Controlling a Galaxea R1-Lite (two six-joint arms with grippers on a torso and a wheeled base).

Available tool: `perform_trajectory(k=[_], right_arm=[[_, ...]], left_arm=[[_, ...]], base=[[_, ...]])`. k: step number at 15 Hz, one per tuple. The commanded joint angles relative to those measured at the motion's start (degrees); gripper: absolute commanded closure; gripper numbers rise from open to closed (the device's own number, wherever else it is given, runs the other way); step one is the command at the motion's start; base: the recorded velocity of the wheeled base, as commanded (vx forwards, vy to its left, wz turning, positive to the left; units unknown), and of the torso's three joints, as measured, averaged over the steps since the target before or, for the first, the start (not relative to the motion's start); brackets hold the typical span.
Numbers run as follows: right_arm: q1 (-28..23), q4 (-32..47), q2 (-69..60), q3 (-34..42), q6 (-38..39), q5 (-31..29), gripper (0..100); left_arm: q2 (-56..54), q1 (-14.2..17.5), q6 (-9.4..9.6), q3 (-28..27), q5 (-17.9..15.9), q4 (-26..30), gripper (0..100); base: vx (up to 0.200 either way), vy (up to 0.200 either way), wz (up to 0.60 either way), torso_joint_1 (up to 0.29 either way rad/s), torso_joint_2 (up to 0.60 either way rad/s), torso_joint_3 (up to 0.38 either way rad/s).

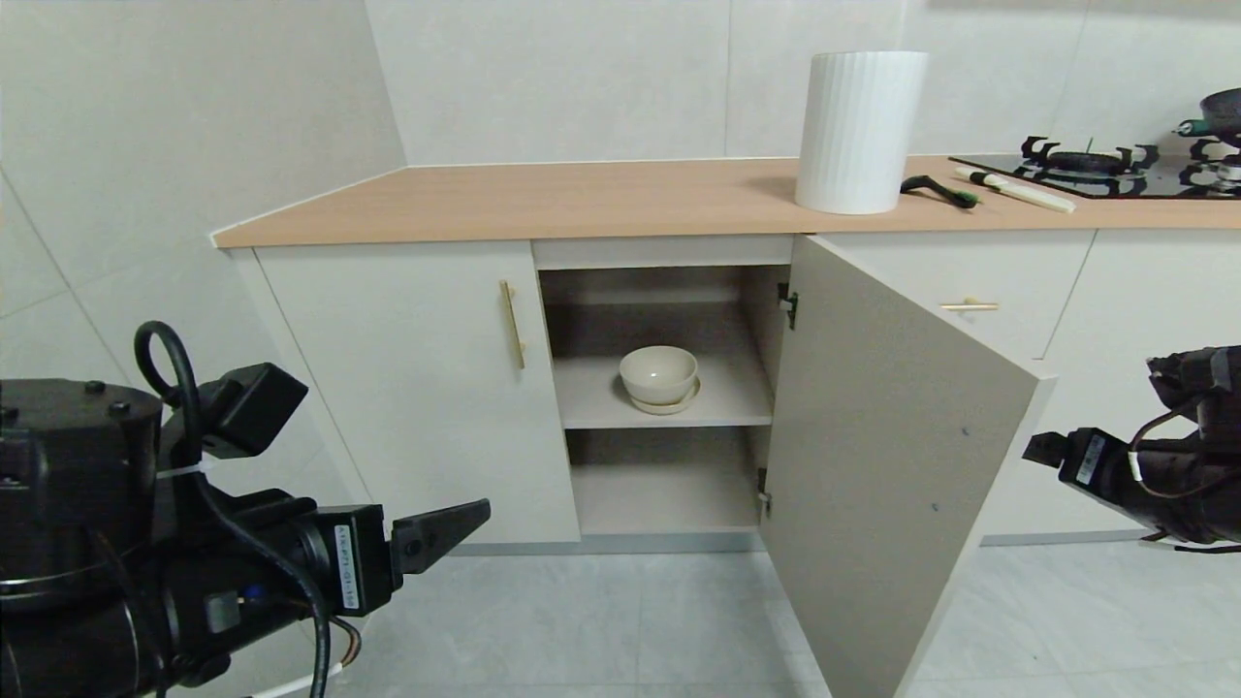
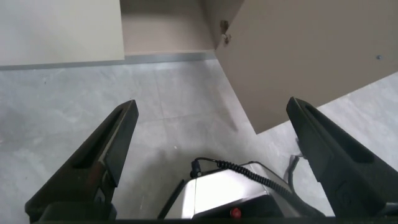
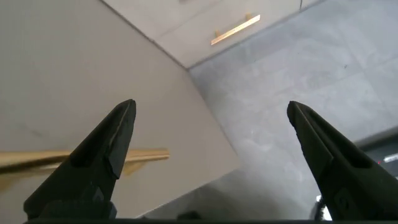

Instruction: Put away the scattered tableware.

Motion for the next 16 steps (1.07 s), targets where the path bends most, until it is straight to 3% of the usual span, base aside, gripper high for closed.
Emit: perform_trajectory(k=[1, 8, 16], right_arm=[[0.72, -0.8, 2.52, -0.08, 0.78, 0.14, 0], [11.09, -5.72, 5.51, -0.79, 3.41, -0.21, 0], [27.53, -5.19, 17.2, -11.77, 3.24, 0.14, 0]], left_arm=[[-0.06, 0.0, -0.03, 0.0, 0.02, -0.01, 0], [-0.33, 0.0, -0.12, -0.44, 0.11, -0.1, 0], [-0.06, 0.18, -0.03, -2.64, 0.37, -0.18, 0]], base=[[0.0, 0.0, 0.0, 0.0, 0.0, 0.0], [0.0, 0.0, 0.0, 0.0, 0.0, 0.0], [0.0, 0.0, 0.0, 0.0, 0.0, 0.0]])
